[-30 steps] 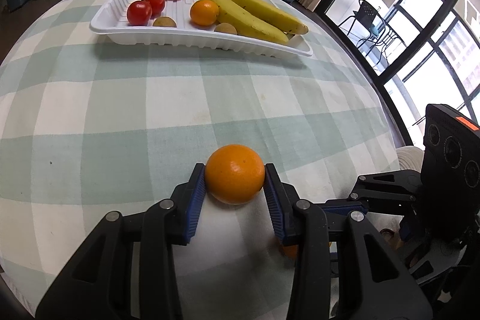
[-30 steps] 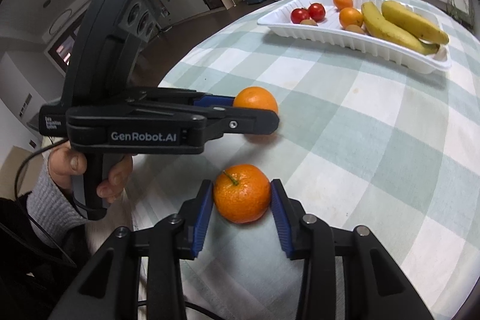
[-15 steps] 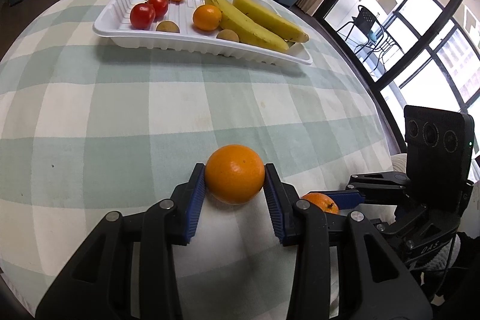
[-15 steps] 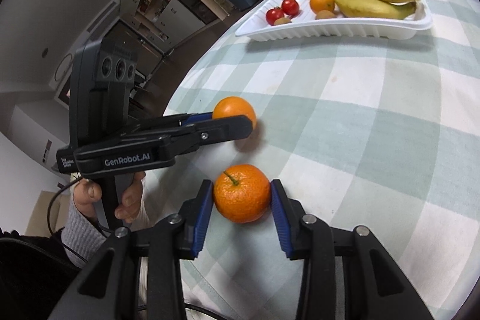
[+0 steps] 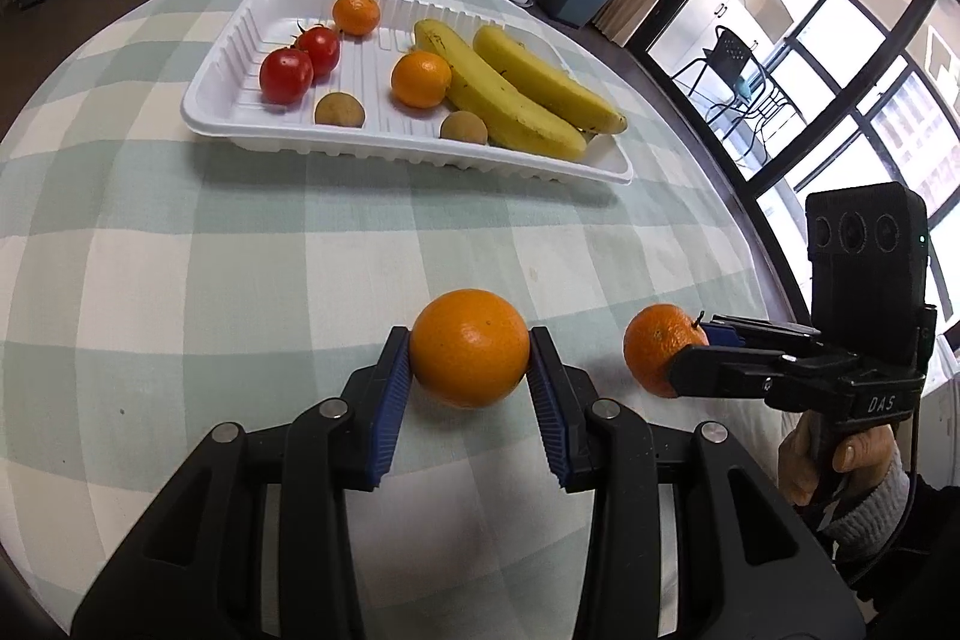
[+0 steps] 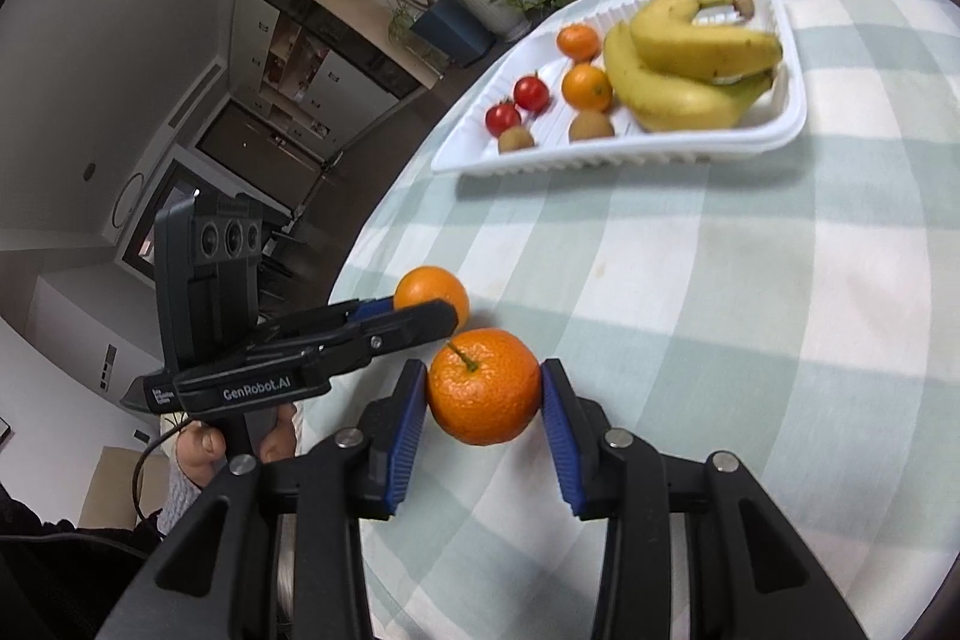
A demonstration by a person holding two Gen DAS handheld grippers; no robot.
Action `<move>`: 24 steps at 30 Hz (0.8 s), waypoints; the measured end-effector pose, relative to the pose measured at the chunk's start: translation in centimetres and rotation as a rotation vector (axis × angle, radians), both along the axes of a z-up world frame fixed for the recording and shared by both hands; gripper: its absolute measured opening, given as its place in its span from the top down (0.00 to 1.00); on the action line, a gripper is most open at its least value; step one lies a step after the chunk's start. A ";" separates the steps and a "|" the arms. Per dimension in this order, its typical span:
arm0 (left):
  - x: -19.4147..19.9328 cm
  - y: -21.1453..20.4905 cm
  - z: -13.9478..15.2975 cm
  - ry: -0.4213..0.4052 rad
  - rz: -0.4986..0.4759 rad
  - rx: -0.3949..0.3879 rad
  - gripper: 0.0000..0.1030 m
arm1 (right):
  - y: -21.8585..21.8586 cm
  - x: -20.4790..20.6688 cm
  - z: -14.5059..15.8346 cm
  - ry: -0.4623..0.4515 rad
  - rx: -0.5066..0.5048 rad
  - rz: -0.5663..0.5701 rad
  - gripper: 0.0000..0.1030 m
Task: Organize fruits
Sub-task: 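Carry both oranges over the white tray beside the other fruit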
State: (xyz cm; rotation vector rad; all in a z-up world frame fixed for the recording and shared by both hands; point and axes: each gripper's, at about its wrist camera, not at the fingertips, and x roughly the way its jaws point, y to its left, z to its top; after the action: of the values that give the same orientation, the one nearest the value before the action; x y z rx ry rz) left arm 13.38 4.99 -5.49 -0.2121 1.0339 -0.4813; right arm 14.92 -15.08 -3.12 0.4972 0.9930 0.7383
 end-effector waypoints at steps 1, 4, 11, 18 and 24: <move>0.3 0.0 0.2 -0.003 -0.001 0.001 0.65 | -0.3 0.3 0.2 -0.003 0.005 -0.009 0.60; 1.2 -0.1 0.7 -0.012 -0.002 0.000 0.65 | -1.0 1.3 0.9 -0.013 0.015 -0.029 0.60; 3.9 0.1 1.7 -0.025 0.007 -0.008 0.65 | -2.1 4.1 2.0 -0.034 0.023 -0.068 0.60; 7.0 0.6 2.4 -0.037 0.020 0.000 0.65 | -3.1 6.7 2.9 -0.043 0.028 -0.087 0.60; 9.4 0.8 2.8 -0.043 0.026 0.015 0.65 | -2.6 8.9 3.0 -0.049 0.024 -0.091 0.60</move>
State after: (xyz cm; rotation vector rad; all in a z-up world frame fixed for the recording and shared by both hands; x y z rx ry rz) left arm 22.82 5.78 -2.71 -0.2006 0.9919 -0.4528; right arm 23.84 -17.72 -0.16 0.5395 0.9112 0.6790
